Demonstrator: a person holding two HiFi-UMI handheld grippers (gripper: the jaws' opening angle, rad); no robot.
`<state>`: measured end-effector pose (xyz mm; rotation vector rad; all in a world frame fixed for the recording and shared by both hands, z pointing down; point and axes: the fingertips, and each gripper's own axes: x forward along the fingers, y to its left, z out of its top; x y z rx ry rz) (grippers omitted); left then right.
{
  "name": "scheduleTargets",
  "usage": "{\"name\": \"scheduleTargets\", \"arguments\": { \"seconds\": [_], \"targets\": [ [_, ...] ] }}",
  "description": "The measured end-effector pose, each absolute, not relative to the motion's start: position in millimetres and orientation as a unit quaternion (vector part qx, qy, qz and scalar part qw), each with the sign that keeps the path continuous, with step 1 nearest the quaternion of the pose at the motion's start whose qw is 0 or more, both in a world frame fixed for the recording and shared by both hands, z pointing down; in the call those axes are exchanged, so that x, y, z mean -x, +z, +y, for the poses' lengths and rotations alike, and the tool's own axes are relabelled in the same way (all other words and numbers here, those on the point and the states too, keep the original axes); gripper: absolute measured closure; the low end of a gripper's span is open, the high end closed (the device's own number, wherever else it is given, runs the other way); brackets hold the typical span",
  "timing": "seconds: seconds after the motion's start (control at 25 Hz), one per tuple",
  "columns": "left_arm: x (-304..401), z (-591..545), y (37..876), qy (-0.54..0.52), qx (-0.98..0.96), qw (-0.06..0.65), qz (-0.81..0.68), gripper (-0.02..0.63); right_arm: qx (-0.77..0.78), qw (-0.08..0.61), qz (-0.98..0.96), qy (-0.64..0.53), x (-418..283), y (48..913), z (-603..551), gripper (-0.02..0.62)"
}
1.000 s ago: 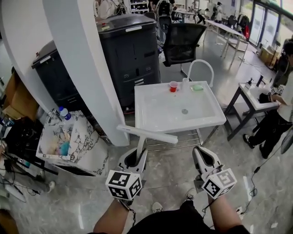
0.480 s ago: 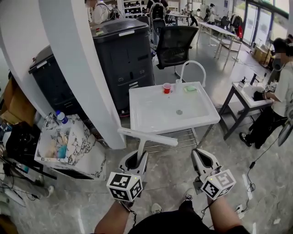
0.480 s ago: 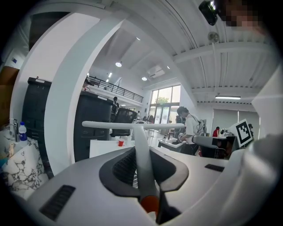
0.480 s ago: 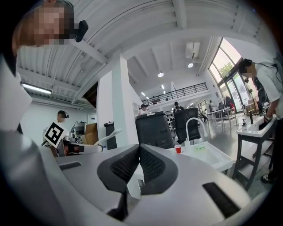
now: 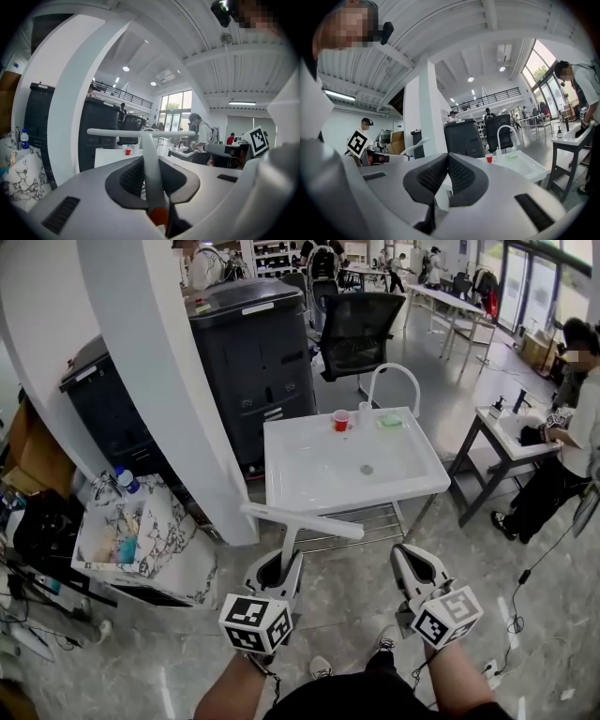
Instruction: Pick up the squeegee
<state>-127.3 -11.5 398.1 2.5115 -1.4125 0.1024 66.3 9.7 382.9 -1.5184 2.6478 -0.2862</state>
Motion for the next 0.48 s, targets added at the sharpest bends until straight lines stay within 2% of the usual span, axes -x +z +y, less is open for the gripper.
{"name": "scheduleTargets", "arguments": {
  "seconds": [0.48],
  "targets": [
    [129.7,-6.0,401.2,0.040,-0.864,0.130,-0.486,0.529,0.494,0.039,0.863,-0.095,-63.5,386.0,14.8,0.578]
  ]
}}
